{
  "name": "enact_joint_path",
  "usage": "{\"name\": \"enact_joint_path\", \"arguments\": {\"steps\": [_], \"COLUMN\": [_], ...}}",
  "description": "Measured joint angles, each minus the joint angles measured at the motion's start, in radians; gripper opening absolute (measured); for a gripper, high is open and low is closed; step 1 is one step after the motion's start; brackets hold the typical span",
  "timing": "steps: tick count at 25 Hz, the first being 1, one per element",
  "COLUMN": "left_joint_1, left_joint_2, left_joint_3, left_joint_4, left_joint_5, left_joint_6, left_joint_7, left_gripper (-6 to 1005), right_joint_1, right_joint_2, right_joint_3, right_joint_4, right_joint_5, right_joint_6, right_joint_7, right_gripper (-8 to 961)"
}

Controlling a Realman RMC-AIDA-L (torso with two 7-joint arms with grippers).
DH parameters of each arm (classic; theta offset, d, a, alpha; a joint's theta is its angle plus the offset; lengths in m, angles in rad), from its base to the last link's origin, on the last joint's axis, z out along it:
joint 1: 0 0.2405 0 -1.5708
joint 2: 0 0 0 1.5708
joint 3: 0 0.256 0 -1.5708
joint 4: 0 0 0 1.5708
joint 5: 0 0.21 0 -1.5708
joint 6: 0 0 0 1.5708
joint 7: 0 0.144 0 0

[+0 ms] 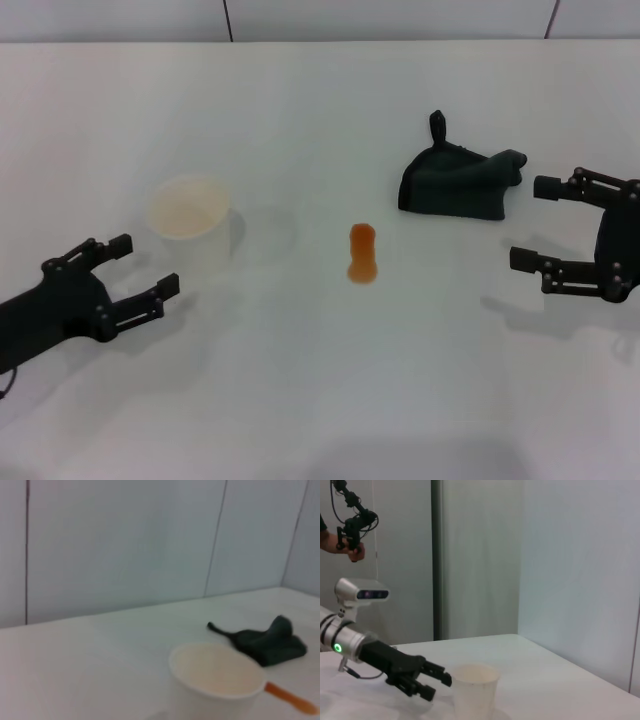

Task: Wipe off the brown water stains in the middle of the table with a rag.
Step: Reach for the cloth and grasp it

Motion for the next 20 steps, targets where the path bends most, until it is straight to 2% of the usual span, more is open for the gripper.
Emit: {"name": "enact_joint_path", "arguments": {"steps": [6,11,20], "left_joint_1": [-0.009,-0.037,-0.176], "left_joint_2": [0.001,0.002,0.005], "left_joint_3": [0.001,0.002,0.002], "left_joint_4": [-0.132,-0.219,-0.391], "left_joint_5": [0.000,0.004,0.122], "left_joint_6": [0.186,0.279,0.357], "left_joint_7": [-0.079,-0.138,-0.254], "left_gripper": [891,892,891], "right_joint_1": [0.001,0.003,0.016], "right_joint_2": [0.000,0.001,0.002], "right_joint_3": [0.000,0.000,-0.002], "right_joint_4": [0.003,0.006,0.001], "right_joint_5": [0.000,0.000,0.000], "right_joint_6": [0.005,0.012,0.017], "right_joint_7": [-0.001,-0.004,0.000], "right_gripper": [840,840,840]}}
